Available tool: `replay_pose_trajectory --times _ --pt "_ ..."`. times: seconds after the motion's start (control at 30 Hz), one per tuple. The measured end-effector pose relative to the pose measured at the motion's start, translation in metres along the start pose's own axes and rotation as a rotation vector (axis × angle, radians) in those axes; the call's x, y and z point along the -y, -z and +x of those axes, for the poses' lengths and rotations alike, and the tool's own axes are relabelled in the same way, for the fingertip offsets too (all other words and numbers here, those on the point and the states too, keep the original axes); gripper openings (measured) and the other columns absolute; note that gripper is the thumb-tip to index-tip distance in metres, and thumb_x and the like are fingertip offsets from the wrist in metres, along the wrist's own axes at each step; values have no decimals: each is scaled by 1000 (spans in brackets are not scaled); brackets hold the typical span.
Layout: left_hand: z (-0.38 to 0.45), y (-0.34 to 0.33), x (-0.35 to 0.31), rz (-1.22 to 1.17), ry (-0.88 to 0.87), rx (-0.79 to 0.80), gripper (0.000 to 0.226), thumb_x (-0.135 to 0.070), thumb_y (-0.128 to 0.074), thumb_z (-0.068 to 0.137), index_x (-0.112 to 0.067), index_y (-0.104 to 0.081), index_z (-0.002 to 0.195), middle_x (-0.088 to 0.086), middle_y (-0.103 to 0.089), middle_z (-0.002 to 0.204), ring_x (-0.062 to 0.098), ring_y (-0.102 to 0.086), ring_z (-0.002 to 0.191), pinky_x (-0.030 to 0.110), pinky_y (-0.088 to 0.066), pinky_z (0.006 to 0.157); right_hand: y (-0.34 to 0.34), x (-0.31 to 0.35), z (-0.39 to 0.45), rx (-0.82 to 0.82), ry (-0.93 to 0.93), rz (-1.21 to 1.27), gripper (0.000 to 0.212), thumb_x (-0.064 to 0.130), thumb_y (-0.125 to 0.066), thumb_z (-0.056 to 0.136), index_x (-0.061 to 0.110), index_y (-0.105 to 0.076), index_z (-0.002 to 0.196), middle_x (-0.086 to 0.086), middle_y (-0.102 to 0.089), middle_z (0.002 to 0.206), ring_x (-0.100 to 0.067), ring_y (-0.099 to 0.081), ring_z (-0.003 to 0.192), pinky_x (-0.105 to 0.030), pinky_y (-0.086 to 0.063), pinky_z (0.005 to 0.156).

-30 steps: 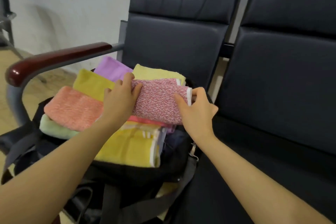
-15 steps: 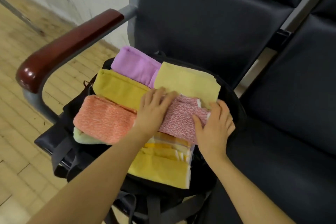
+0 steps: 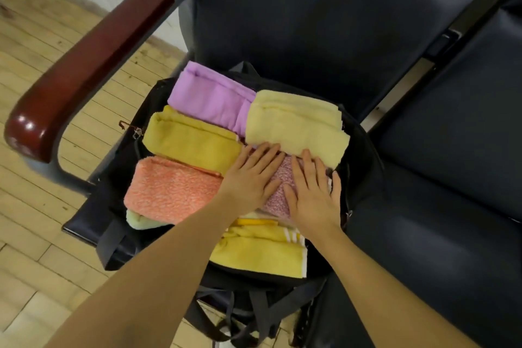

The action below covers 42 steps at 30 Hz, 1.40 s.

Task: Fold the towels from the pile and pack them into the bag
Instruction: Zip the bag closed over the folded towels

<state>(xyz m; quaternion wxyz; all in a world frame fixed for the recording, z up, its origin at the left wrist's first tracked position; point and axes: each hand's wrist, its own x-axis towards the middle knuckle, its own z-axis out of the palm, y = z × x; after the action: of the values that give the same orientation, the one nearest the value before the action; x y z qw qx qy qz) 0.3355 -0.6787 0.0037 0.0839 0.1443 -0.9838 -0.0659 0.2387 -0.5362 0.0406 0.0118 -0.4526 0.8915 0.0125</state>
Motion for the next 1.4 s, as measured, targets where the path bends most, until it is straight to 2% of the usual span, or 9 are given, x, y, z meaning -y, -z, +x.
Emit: replay_pose_trajectory --times 0.17,0.5,0.67,0.77,1.03,1.13,1.23,1.3,1.4 --pt "-9 33 -22 -82 34 -175 45 -37 -40 97 -16 -48 137 14 -50 140 33 -42 130 47 -29 109 40 -2 -4 -182 87 50 50 40 -35 96 26 -38 144 -2 -38 148 -26 -38 130 -43 -28 99" --pt "58 37 19 -91 162 175 56 -46 -17 98 -25 -25 150 7 -21 157 28 -10 146 43 0 116 37 -21 91 207 43 47 62 53 4 91 33 2 150 3 -3 161 -19 6 148 -40 9 118" --pt "72 47 31 -161 151 185 51 -43 -14 103 -24 -45 139 8 -49 143 33 -36 136 42 -17 109 62 -14 121 -28 39 137 52 46 -24 98 24 -48 139 -2 -52 139 -24 -47 121 -42 -21 98" --pt "77 69 42 -138 122 80 46 -41 -17 103 -20 -42 136 10 -49 142 31 -38 131 44 -24 106 78 4 162 -151 113 249 43 40 -34 96 24 -58 128 0 -61 121 -22 -54 104 -38 -25 89" --pt "74 85 130 77 559 245 59 -42 -20 100 -7 -49 138 15 -42 146 36 -36 137 45 -18 111 60 57 244 204 319 273 43 39 -44 98 23 -46 139 5 -52 136 -18 -44 127 -36 -13 97" --pt "66 72 140 2 505 352 72 -45 2 101 -8 -46 140 10 -42 147 32 -36 137 41 -17 111 46 61 252 112 346 226 19 20 -60 90 19 -68 108 0 -69 93 -25 -63 94 -35 -17 88" --pt "62 57 148 -26 459 382 76 -50 25 91 -16 -13 147 3 -12 156 22 -4 144 35 8 117 41 61 266 -37 324 271 15 3 -64 74 18 -66 75 6 -57 52 -21 -59 52 -33 -21 81" --pt "63 59 153 -47 458 394 69 -48 15 96 -15 -21 145 5 -24 155 21 -10 143 34 5 117 49 65 279 -2 393 268 4 16 -63 85 18 -66 83 6 -61 60 -17 -61 60 -33 -21 87" --pt "61 54 161 -69 400 355 78 -55 34 81 -21 5 146 -5 12 153 16 19 141 30 22 112 59 78 285 286 377 226 27 45 -50 95 27 -60 113 8 -58 107 -13 -51 104 -32 -17 97"
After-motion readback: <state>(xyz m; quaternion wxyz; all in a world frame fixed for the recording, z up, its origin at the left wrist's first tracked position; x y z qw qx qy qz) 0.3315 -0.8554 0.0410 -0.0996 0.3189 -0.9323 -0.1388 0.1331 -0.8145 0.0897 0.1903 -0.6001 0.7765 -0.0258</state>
